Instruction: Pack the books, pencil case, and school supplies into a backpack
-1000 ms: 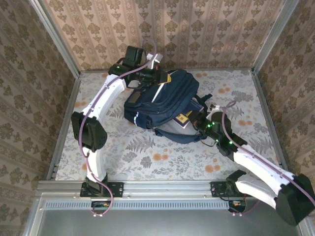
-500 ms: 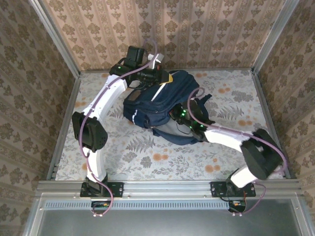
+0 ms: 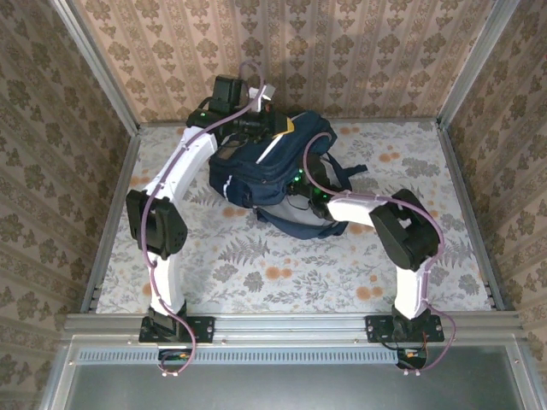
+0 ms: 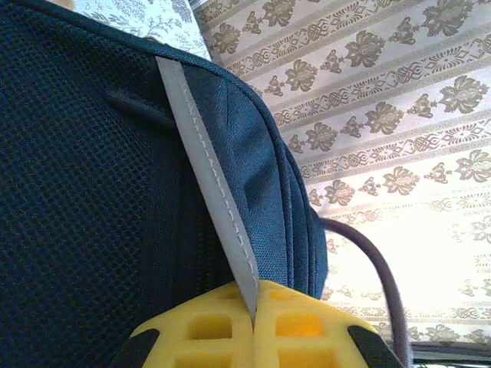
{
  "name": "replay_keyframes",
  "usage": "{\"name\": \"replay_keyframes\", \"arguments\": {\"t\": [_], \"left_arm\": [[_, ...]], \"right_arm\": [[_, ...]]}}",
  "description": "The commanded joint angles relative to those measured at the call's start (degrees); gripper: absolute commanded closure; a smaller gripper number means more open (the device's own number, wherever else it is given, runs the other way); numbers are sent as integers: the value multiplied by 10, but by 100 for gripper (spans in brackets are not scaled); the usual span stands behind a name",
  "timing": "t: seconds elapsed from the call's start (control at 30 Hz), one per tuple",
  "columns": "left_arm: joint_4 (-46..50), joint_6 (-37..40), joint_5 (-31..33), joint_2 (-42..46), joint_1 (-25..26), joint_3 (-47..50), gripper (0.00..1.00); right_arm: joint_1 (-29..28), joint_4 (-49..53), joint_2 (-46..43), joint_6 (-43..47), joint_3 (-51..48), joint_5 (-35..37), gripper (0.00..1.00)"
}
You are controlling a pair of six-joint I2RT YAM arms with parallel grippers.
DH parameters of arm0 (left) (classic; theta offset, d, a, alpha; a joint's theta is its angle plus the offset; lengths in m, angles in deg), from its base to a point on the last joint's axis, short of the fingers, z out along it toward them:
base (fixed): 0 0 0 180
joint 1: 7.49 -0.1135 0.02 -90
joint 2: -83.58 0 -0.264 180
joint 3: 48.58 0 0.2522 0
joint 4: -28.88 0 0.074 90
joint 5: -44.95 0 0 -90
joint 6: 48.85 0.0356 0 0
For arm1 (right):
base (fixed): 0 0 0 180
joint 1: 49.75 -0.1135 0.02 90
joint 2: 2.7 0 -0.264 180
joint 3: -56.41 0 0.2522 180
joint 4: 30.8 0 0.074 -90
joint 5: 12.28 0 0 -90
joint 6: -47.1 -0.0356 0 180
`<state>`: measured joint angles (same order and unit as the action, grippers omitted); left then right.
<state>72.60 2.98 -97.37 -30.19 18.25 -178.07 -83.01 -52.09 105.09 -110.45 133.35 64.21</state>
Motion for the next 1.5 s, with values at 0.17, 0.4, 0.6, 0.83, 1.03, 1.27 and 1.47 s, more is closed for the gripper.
{"name": "replay_keyframes", "arguments": {"t": [0.17,0.4,0.6,0.83,1.03,1.27,1.47], "left_arm": [[-77,-4,-50,50,8,0,100],[-108,-19,-6,80,12,69,100],[-127,-22,42,119,42,128,100],[-233,-76,85,183,51,223,100],[-359,-175,89,230,23,294,100],[-266,-128,260,319,14,355,100],[-168,-146,375,309,46,321,100]], "right_arm": [[-3,177,-253,175,-130,64,13],[17,247,-433,216,-246,108,14],[21,306,-529,280,-296,93,16],[31,357,-550,304,-307,84,46],[60,342,-541,267,-317,54,75],[64,363,-557,276,-295,70,83],[45,378,-564,350,-290,61,75]]}}
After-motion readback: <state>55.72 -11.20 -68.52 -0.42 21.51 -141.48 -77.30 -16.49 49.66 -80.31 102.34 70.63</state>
